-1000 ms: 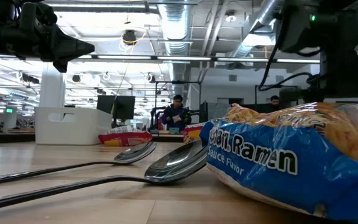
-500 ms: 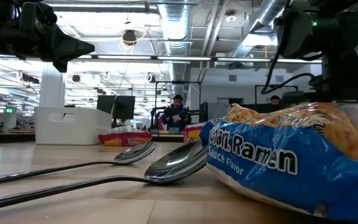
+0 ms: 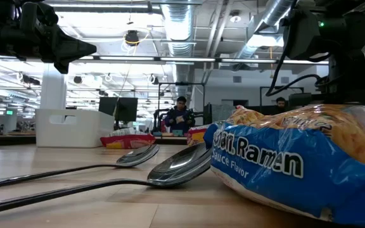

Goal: Pick & Place Food Item
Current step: Put the green noodle pack into the top transparent bin

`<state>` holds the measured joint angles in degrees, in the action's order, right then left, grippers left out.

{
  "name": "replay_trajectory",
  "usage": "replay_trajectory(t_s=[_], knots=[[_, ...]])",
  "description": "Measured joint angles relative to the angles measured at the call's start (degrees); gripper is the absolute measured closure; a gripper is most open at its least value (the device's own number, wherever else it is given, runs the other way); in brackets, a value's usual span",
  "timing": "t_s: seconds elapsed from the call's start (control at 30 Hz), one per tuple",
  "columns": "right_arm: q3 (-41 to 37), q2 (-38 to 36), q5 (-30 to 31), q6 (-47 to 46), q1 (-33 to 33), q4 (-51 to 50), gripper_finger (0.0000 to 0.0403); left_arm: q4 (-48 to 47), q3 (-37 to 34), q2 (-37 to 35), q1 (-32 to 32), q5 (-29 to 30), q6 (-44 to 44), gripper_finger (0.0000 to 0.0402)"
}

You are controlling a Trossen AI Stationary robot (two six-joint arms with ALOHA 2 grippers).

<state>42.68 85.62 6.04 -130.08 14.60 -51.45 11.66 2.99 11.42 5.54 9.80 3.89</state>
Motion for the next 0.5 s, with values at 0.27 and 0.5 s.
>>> replay_trajectory(t_s=[0.27, 0.5], knots=[[0.3, 0.0, 0.0, 0.2, 2.3, -0.2, 0.0399, 0.0, 0.0, 0.0, 0.0, 0.0, 0.0, 0.0399], [4.9, 0.0, -0.2, 4.5, 4.6, -5.4, 0.0402, 0.0, 0.0, 0.0, 0.0, 0.0, 0.0, 0.0399]])
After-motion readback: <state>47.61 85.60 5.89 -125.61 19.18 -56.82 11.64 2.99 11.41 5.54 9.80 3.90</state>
